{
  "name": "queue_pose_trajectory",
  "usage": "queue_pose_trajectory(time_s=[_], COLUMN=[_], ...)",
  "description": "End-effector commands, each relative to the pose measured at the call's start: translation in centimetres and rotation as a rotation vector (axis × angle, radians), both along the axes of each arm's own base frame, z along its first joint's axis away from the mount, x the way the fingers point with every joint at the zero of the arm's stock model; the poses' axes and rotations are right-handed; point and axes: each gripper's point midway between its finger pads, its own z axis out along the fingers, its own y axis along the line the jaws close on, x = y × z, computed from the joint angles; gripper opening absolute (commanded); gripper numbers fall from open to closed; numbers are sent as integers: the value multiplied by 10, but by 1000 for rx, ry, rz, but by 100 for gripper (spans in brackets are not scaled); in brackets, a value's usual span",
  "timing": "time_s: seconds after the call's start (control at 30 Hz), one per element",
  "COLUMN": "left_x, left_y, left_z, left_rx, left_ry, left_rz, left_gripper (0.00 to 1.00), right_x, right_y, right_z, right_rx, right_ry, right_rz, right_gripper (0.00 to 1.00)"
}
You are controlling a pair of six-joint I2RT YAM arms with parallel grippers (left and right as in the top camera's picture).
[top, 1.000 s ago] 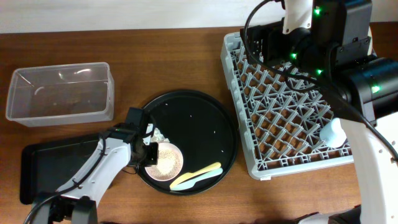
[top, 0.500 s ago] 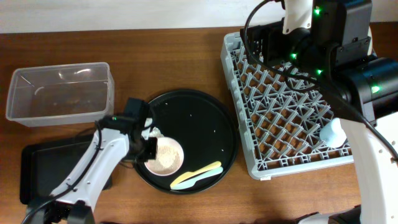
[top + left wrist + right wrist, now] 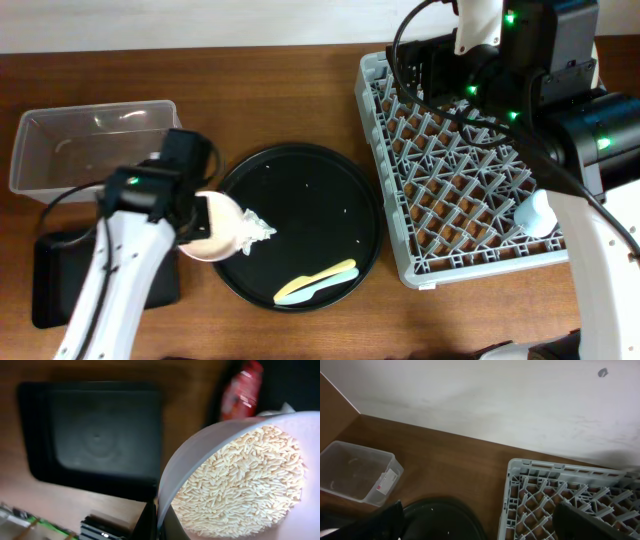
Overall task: Sort waste into correct bins and load items into the dishwasher rack
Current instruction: 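Carry the pink bowl with the left gripper over the black tray, then tilt the pink bowl with the left gripper, pouring rice onto the small tray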
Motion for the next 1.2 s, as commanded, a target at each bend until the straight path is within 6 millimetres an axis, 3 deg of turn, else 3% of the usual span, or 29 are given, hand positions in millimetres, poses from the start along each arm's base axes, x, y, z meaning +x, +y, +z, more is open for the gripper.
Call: queue_pose_trajectory(time_s=[0.0, 0.2, 0.33, 0.83, 1.03, 1.17], left_x=[-8, -30, -64, -118, -120, -117], left_y=[43, 95, 126, 159, 178, 183], left_z=[22, 23, 35, 0, -2, -20], left_rx=[63, 117, 293, 381, 438, 450], left_ry=[-80, -65, -6, 111, 117, 237], left_rz=[168, 387, 527, 773, 830, 800], left_gripper=[1, 1, 0, 0, 0, 0], right_x=[1, 1, 1, 1, 1, 1], right_y=[0, 0, 0, 0, 0, 0], right_z=[-1, -1, -1, -1, -1, -1], right_rx=[0, 0, 0, 0, 0, 0], right_ry=[1, 1, 1, 1, 1, 1], right_rz=[-11, -11, -11, -11, -11, -11], right_gripper=[98, 98, 98, 98, 98, 98])
